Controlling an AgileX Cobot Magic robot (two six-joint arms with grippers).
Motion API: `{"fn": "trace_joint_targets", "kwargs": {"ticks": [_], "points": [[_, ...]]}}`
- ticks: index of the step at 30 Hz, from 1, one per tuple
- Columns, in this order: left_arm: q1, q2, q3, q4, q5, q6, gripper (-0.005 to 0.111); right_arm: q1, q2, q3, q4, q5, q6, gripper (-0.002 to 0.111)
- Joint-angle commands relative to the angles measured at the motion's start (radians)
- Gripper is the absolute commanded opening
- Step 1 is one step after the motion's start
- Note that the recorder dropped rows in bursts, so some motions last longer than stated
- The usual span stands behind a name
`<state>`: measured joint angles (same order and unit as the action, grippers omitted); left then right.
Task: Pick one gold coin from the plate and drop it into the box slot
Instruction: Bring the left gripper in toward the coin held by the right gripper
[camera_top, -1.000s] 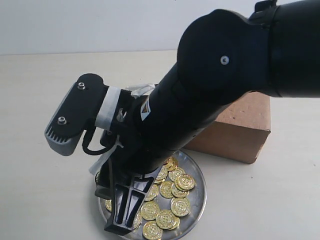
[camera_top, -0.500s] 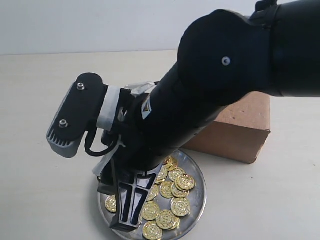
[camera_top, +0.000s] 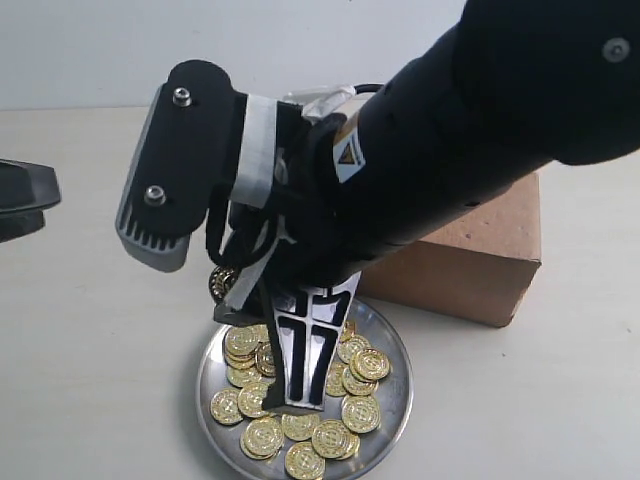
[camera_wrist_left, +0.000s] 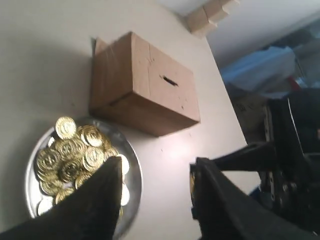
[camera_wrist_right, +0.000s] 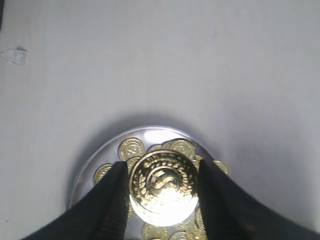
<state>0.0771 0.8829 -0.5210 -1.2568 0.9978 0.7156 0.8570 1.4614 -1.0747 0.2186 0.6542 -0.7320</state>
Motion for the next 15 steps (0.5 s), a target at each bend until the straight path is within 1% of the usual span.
{"fn": "trace_joint_targets", "kwargs": {"ticks": [1, 3, 6, 10, 12, 15], "points": [[0.003, 0.167, -0.060, -0.033, 0.184, 0.081, 0.045, -0.008, 0.000, -0.003, -0.110, -0.054, 0.088, 0.024], [-0.004, 0.217, -0.083, -0.052, 0.223, 0.117, 0.045, -0.008, 0.007, -0.003, -0.137, -0.066, 0.109, 0.024], [-0.046, 0.278, -0.115, -0.058, 0.223, 0.143, 0.045, -0.008, 0.017, -0.003, -0.150, -0.075, 0.108, 0.024], [-0.161, 0.355, -0.154, -0.054, 0.223, 0.145, 0.045, -0.008, 0.019, -0.003, -0.150, -0.104, 0.110, 0.024], [-0.218, 0.386, -0.177, -0.035, 0.196, 0.145, 0.045, -0.008, 0.019, -0.003, -0.150, -0.122, 0.125, 0.024], [-0.278, 0.427, -0.208, 0.007, 0.145, 0.133, 0.045, -0.008, 0.019, -0.003, -0.150, -0.128, 0.142, 0.024]]}}
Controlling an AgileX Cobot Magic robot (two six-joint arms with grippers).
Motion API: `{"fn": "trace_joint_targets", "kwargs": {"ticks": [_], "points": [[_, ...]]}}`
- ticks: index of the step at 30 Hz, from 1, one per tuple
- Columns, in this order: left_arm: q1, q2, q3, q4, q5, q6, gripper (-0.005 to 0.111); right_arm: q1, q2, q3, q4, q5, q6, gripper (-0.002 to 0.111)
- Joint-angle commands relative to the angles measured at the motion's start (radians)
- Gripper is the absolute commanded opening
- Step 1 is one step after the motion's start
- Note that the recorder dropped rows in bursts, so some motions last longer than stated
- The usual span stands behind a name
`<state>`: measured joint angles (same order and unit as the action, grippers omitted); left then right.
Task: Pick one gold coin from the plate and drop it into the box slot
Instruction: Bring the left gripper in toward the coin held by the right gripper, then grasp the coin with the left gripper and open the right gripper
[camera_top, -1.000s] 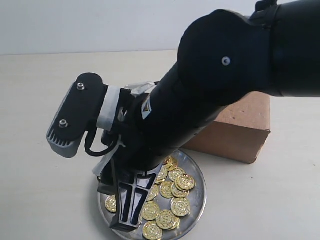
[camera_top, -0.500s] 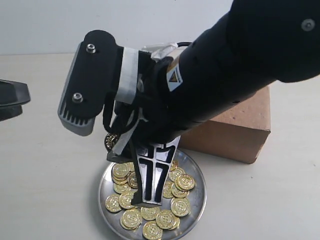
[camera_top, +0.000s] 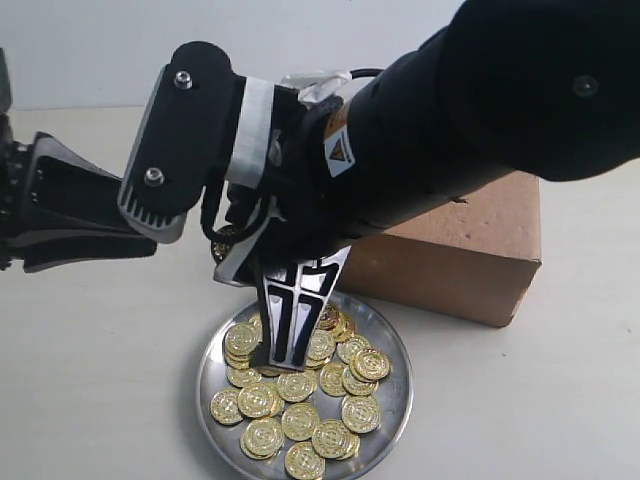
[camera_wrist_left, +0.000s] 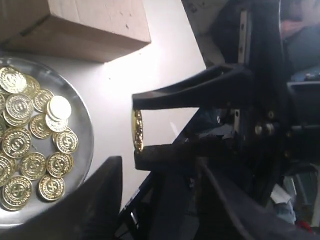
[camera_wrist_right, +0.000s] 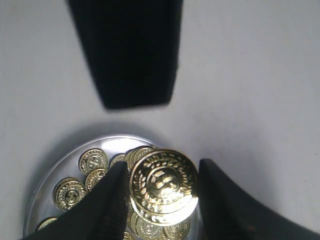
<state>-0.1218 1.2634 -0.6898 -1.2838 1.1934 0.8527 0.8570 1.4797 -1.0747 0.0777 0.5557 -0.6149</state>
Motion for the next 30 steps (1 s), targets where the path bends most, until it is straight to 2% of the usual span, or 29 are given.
{"fn": "trace_joint_targets", "kwargs": {"ticks": [1, 10, 17, 22, 28, 30], "points": [[-0.088, 0.057, -0.044, 0.036, -0.064, -0.009, 0.045, -0.008, 0.001, -0.003, -0.009, -0.030, 0.025, 0.024], [-0.094, 0.133, -0.098, 0.032, -0.083, -0.010, 0.046, -0.008, 0.001, -0.003, -0.009, -0.030, 0.038, 0.024], [-0.159, 0.187, -0.127, 0.039, -0.088, -0.021, 0.046, -0.008, 0.001, -0.003, -0.009, -0.032, 0.040, 0.024], [-0.158, 0.198, -0.127, 0.039, -0.088, -0.021, 0.045, -0.008, 0.001, -0.003, -0.009, -0.032, 0.040, 0.024], [-0.158, 0.198, -0.127, 0.038, -0.088, -0.021, 0.028, -0.008, 0.001, -0.003, -0.009, -0.039, 0.040, 0.024], [-0.158, 0.198, -0.127, 0.034, -0.088, -0.021, 0.028, -0.008, 0.001, -0.003, -0.009, -0.037, 0.040, 0.024]]}}
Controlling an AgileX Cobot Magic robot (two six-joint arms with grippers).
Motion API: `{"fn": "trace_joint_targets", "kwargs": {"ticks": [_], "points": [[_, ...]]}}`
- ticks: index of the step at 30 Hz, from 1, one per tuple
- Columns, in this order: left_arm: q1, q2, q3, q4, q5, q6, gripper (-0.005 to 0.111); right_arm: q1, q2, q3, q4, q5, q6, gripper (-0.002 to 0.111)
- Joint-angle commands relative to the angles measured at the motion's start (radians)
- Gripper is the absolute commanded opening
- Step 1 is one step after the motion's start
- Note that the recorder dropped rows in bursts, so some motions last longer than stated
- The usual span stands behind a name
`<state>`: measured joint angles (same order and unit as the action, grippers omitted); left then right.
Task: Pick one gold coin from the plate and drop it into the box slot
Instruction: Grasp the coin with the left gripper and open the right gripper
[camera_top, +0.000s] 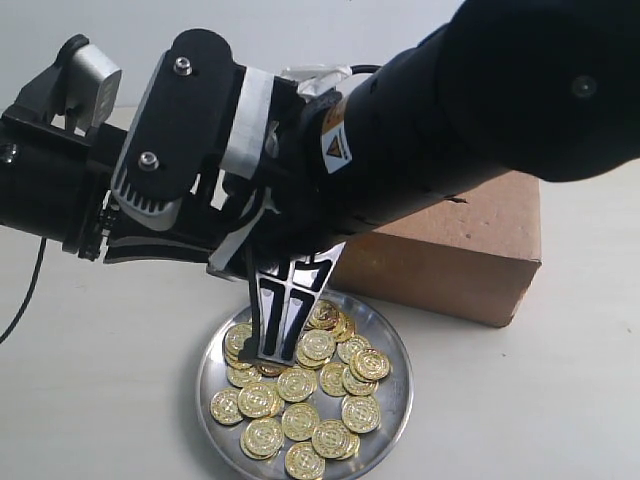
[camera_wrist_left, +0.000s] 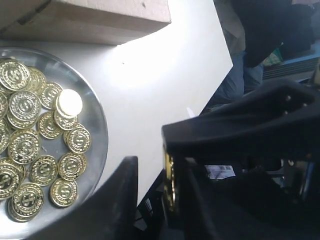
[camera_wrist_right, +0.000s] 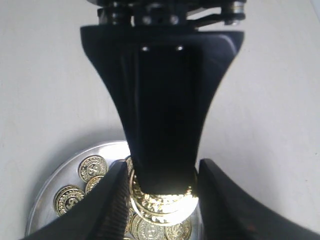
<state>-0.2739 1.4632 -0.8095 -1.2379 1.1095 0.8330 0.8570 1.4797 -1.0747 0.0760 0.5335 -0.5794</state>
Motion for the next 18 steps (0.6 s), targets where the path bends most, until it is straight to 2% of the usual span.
{"fn": "trace_joint_targets", "kwargs": {"ticks": [1, 9, 12, 15, 18], "points": [[-0.006, -0.002, -0.007, -0.015, -0.004, -0.002, 0.028, -0.008, 0.001, -0.003, -0.008, -0.015, 0.005, 0.024], [-0.006, -0.002, -0.007, -0.031, -0.004, -0.002, 0.028, -0.008, 0.001, -0.003, -0.008, -0.043, 0.005, 0.024], [-0.006, -0.002, -0.007, -0.031, -0.004, -0.002, 0.019, -0.008, 0.003, -0.003, -0.008, -0.046, 0.005, 0.024], [-0.006, -0.002, -0.007, -0.031, -0.002, 0.001, 0.002, -0.008, 0.014, -0.003, -0.008, -0.051, 0.005, 0.024], [-0.006, -0.002, -0.007, -0.033, 0.009, 0.006, 0.000, -0.008, 0.041, -0.003, -0.008, -0.052, 0.005, 0.024]]}}
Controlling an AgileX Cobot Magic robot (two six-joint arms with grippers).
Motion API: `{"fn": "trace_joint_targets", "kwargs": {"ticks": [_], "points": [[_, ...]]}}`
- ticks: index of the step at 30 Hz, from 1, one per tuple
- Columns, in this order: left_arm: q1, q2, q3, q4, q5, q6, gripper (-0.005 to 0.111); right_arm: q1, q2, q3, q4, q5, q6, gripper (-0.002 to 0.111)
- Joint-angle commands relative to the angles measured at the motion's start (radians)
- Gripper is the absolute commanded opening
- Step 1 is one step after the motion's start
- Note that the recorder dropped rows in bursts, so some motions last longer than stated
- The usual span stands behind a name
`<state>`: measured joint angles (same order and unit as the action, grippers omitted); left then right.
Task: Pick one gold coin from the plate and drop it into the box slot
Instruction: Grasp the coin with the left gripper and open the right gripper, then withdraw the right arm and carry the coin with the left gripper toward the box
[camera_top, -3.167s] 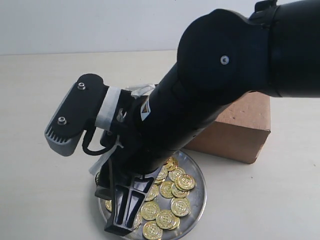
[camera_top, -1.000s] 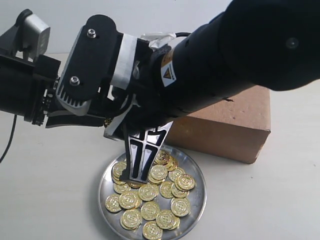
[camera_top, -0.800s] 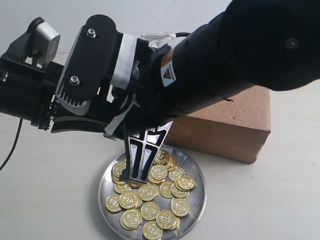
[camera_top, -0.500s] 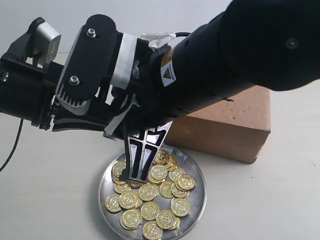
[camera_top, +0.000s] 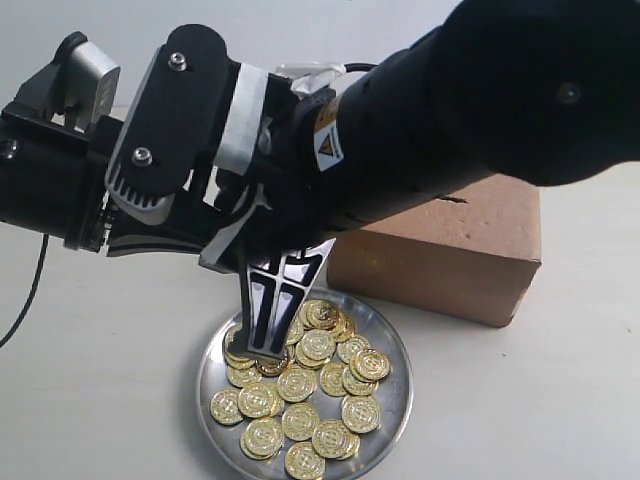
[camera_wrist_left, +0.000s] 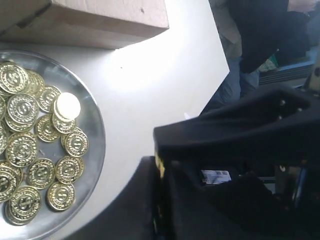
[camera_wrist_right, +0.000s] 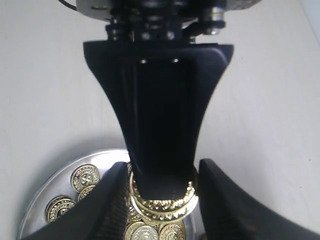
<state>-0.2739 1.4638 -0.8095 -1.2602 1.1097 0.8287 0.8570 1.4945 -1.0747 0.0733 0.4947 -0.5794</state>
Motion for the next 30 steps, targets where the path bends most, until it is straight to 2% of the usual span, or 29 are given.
{"fn": "trace_joint_targets", "kwargs": {"ticks": [1, 4, 6, 13, 16, 19, 22, 24, 27, 30], "points": [[-0.006, -0.002, -0.007, -0.010, 0.012, 0.010, 0.000, -0.008, 0.037, -0.003, -0.003, -0.016, 0.005, 0.024], [-0.006, -0.002, -0.007, -0.007, 0.012, 0.015, 0.000, -0.008, 0.039, -0.003, -0.003, -0.033, 0.005, 0.025], [-0.006, -0.002, -0.007, -0.007, 0.012, 0.021, 0.000, -0.008, 0.039, -0.003, -0.003, -0.038, 0.005, 0.033], [-0.006, -0.002, -0.007, -0.006, 0.012, 0.038, 0.000, -0.008, 0.039, -0.003, -0.026, -0.010, 0.034, 0.082], [-0.006, -0.002, -0.007, 0.013, 0.010, 0.040, 0.000, -0.008, 0.024, -0.003, -0.154, 0.033, 0.110, 0.086], [-0.004, -0.002, -0.007, 0.082, -0.010, 0.045, 0.000, -0.008, -0.044, -0.003, -0.380, 0.106, 0.335, 0.089], [-0.004, -0.002, -0.010, 0.087, -0.062, 0.211, 0.000, -0.008, -0.112, -0.003, -0.395, 0.203, 0.381, 0.089], [-0.004, -0.002, -0.034, 0.142, -0.076, 0.294, 0.000, -0.008, -0.160, -0.001, -0.371, 0.276, 0.416, 0.089], [-0.004, -0.002, -0.087, 0.232, -0.070, 0.287, 0.000, -0.008, -0.215, 0.002, -0.331, 0.335, 0.452, 0.089], [-0.004, -0.002, -0.109, 0.224, -0.045, 0.286, 0.000, -0.008, -0.233, 0.002, -0.317, 0.335, 0.450, 0.089]]}}
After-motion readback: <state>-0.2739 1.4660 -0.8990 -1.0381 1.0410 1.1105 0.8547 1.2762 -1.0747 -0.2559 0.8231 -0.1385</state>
